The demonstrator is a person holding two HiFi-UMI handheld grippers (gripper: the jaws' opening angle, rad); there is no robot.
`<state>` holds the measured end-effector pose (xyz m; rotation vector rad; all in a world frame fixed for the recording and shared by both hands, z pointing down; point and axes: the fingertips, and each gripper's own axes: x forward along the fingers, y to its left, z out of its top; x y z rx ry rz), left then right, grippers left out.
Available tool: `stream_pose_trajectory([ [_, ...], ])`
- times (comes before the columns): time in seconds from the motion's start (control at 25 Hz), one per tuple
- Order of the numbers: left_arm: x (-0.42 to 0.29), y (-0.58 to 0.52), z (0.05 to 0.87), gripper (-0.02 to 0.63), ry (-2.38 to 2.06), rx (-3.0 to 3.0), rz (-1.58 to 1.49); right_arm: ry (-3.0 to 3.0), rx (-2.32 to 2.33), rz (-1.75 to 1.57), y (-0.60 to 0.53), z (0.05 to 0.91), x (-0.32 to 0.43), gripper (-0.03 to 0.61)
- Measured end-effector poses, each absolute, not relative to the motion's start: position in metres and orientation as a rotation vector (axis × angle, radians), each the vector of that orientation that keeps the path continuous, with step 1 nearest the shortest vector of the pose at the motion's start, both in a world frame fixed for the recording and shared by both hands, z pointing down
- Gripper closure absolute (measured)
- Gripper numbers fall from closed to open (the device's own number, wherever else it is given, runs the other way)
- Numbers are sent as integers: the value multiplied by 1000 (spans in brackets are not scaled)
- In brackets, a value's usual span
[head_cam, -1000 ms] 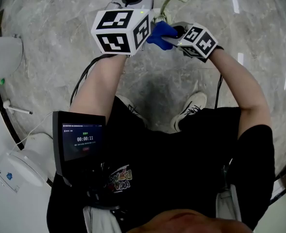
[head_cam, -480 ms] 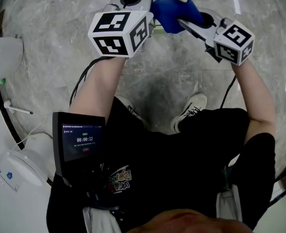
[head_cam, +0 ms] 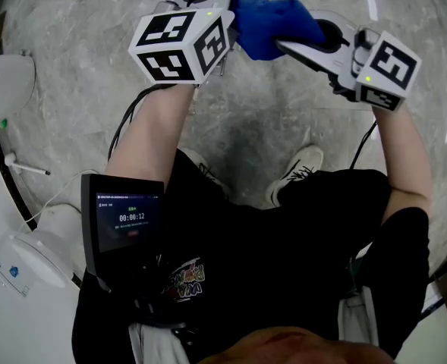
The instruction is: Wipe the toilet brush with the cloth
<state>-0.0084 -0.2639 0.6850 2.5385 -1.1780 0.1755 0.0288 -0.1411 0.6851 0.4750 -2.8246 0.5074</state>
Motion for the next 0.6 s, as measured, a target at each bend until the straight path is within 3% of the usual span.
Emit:
stream_pose_trajectory([
  [0.28, -9, -261, 683, 604, -1182, 2574, 188, -2488, 129, 823, -83, 820, 29, 494],
  [0.44, -2, -257, 677, 604, -1150, 2581, 165, -2405, 338, 1069, -107, 861, 85, 494],
  [0.6, -4, -257, 671, 604, -1155, 2584, 156, -2456, 757, 1051, -177, 846, 143, 495],
])
